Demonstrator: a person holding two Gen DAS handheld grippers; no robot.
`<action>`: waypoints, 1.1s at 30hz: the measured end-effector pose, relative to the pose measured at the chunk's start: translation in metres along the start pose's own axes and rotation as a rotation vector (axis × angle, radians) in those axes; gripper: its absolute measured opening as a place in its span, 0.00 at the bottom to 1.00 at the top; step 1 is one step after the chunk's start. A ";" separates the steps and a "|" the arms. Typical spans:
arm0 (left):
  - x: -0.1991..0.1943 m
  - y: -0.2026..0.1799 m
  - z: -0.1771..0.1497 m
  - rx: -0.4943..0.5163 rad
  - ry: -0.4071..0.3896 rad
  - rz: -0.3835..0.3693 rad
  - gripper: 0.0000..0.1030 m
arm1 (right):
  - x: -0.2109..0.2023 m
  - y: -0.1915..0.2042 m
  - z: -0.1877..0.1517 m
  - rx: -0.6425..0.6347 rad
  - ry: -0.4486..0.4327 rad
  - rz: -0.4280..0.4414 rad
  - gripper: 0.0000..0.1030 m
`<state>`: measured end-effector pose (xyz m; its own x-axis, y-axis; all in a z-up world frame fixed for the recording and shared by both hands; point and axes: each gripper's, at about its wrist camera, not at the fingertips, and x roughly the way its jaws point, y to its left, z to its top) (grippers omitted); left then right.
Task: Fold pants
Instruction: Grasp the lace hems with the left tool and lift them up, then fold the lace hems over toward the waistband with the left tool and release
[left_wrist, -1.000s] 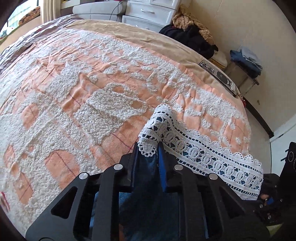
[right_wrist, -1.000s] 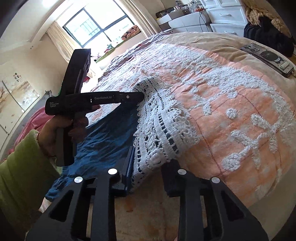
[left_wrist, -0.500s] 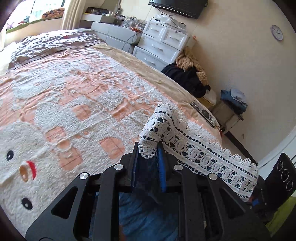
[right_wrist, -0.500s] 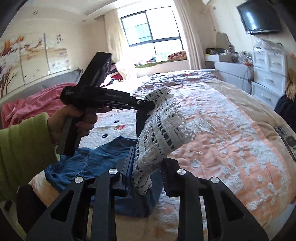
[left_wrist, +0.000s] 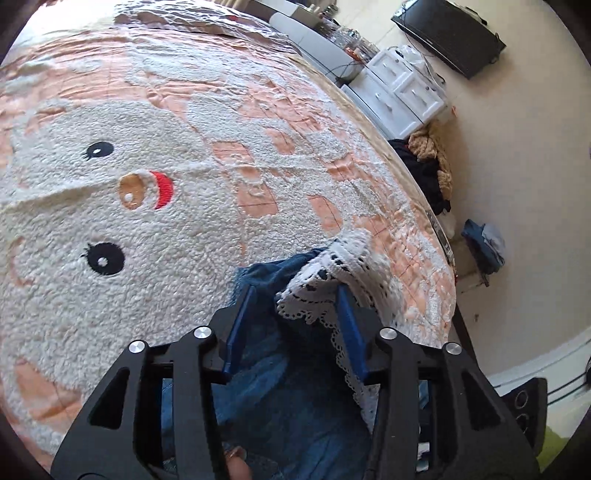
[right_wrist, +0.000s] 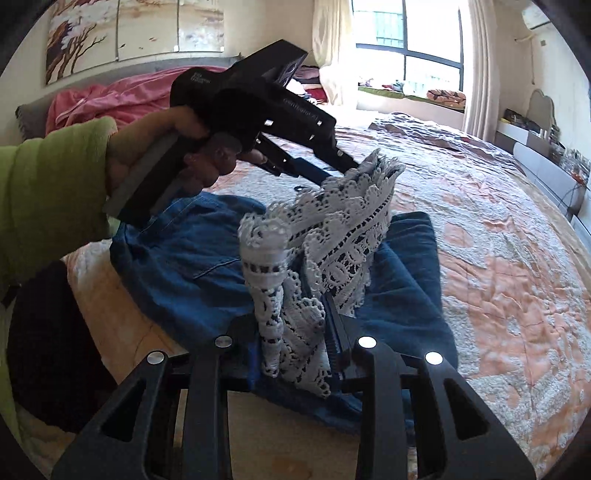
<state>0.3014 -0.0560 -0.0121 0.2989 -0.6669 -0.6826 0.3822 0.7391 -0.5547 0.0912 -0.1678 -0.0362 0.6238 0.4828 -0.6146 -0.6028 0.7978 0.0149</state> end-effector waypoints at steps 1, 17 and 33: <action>-0.006 0.007 -0.002 -0.039 -0.009 -0.012 0.43 | 0.003 0.005 -0.001 -0.006 0.006 0.007 0.34; -0.021 0.022 -0.030 -0.251 -0.043 -0.181 0.67 | -0.045 -0.053 0.007 0.254 -0.158 0.060 0.66; 0.012 0.015 -0.017 -0.199 -0.005 -0.035 0.16 | 0.114 -0.173 0.051 0.462 0.271 0.189 0.21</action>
<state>0.2961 -0.0518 -0.0364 0.2931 -0.6928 -0.6588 0.2123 0.7191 -0.6617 0.2921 -0.2326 -0.0684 0.3399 0.5712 -0.7471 -0.3730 0.8111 0.4505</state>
